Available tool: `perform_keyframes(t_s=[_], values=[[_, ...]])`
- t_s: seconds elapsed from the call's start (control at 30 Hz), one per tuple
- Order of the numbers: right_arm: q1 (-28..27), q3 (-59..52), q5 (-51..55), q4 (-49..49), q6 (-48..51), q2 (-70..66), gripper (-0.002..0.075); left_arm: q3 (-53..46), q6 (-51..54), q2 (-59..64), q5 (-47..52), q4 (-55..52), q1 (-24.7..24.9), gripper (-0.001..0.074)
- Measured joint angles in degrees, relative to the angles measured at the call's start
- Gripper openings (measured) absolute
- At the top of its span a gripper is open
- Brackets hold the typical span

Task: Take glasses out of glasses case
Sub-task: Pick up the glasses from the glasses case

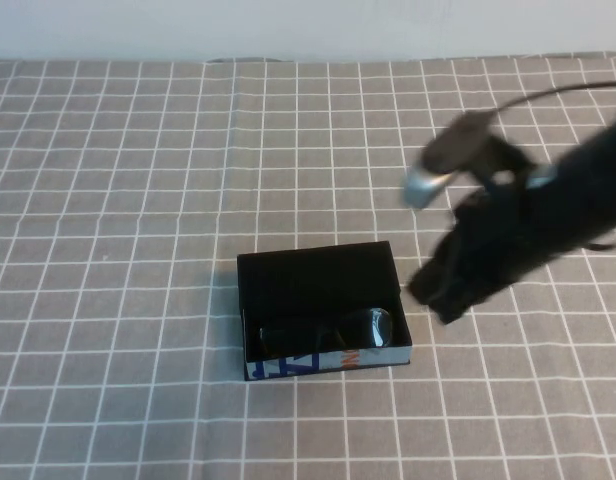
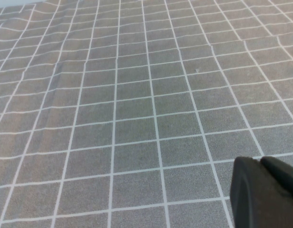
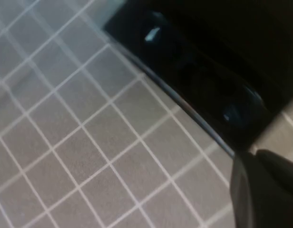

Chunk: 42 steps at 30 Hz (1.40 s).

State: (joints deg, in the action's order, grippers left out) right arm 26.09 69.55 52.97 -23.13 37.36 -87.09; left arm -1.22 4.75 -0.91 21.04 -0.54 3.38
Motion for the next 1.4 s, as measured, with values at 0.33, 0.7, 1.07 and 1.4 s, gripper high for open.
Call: perform_keyframes(t_s=[0.33, 0.7, 1.07, 1.4], values=[[10.18, 18.02, 8.46, 6.94, 20.93, -17.57, 0.0031, 0.0, 0.0, 0.0, 0.0, -0.1, 0.0, -0.0004], [11.37, 25.96, 10.4, 11.67, 26.69, -28.64, 0.0286, 0.0, 0.0, 0.0, 0.0, -0.1, 0.0, -0.0004], [11.37, 26.33, 6.7, 11.82, 29.63, -29.71, 0.0298, 0.0, 0.0, 0.0, 0.0, -0.1, 0.0, -0.0004], [11.37, 26.46, 6.24, 11.92, 30.67, -30.73, 0.0298, 0.0, 0.0, 0.0, 0.0, -0.1, 0.0, -0.0004]])
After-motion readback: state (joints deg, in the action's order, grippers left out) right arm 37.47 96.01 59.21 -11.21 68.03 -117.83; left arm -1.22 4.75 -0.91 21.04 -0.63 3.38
